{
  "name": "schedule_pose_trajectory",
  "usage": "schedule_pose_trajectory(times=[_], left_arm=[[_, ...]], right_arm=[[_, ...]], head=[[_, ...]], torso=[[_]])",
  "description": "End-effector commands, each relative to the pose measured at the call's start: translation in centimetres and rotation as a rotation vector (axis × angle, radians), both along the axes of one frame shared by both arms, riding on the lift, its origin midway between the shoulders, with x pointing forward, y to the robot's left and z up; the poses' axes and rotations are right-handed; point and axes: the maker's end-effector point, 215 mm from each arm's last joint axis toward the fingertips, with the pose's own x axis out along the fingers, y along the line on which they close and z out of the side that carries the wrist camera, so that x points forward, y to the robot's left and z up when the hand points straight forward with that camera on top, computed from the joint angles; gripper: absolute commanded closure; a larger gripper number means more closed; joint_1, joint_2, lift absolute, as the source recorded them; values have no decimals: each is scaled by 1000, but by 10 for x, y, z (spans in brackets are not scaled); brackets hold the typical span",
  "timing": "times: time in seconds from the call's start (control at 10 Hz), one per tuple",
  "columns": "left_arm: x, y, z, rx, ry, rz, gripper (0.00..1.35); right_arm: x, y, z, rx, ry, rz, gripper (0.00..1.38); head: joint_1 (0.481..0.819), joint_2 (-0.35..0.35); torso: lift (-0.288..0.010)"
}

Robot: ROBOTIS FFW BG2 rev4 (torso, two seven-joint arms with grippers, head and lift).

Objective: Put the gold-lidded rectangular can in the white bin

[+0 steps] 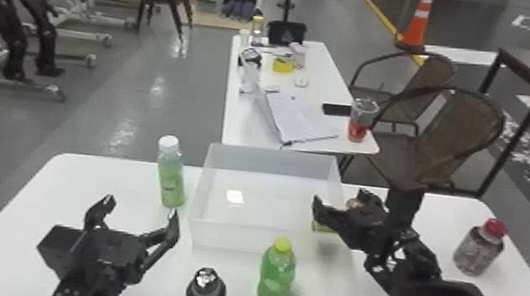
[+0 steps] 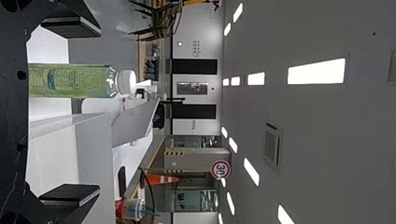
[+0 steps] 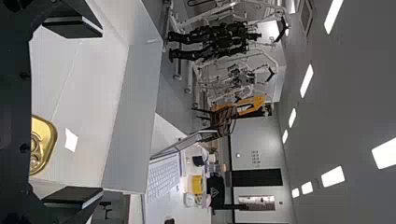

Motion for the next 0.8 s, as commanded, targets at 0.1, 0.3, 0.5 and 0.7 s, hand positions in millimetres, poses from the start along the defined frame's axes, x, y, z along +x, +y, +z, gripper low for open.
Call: schedule_pose_trajectory(times=[0.1, 0.3, 0.5, 0.7], left_arm=[[-1, -1, 0, 2, -2, -2, 125], [-1, 2, 2, 4, -8, 2, 125], [-5, 6, 0, 5, -6, 15, 125], [-8, 10, -1, 7, -6, 22, 125]], right_arm=[[-15, 2, 38, 38, -80, 1, 70], [-53, -25, 55, 32, -127, -65, 81], [-112, -53, 20, 17, -72, -140, 82], [-146, -71, 1, 25, -22, -177, 84]], head=[[549, 0], [549, 0], [549, 0], [549, 0]], torso=[[-100], [-100], [-100], [-100]])
